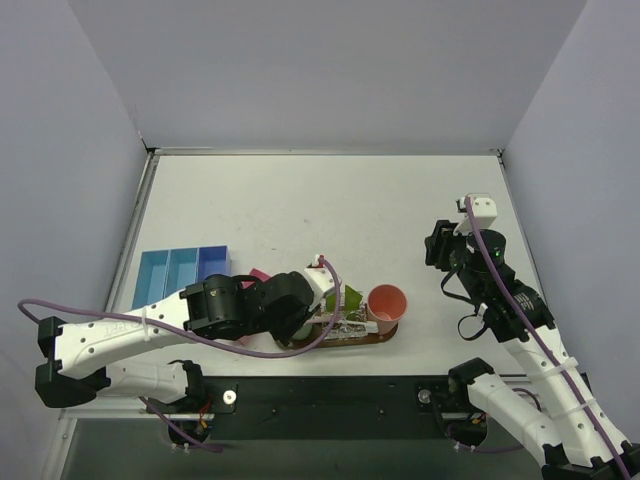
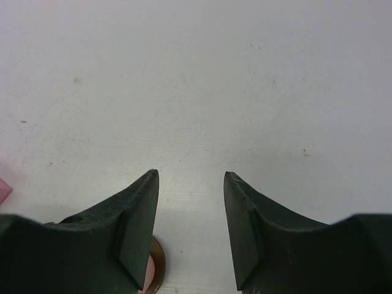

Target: Prepare toiletry sets of a toothbrush and toothpaste on the tray

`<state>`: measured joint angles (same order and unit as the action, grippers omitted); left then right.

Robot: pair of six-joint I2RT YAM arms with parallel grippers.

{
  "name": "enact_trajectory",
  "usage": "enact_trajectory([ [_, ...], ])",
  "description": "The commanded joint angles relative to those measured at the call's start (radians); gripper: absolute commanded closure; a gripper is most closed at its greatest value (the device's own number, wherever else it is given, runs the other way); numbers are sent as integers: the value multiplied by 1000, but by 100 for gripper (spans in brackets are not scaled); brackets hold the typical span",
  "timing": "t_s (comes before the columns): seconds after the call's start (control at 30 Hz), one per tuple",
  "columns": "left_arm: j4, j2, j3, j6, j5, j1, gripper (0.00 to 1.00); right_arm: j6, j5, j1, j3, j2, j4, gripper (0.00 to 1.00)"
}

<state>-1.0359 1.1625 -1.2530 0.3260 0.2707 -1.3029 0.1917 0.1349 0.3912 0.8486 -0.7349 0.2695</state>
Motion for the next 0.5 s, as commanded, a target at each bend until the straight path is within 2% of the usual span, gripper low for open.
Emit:
enact_trajectory([
  [0.0,40,3,-3,8,22,-4,100,-6,17,-8,-5,0,-32,58],
  [0.47,53,22,10,30,74,-36,100,-9,19,-12,-13,5,-33,58],
])
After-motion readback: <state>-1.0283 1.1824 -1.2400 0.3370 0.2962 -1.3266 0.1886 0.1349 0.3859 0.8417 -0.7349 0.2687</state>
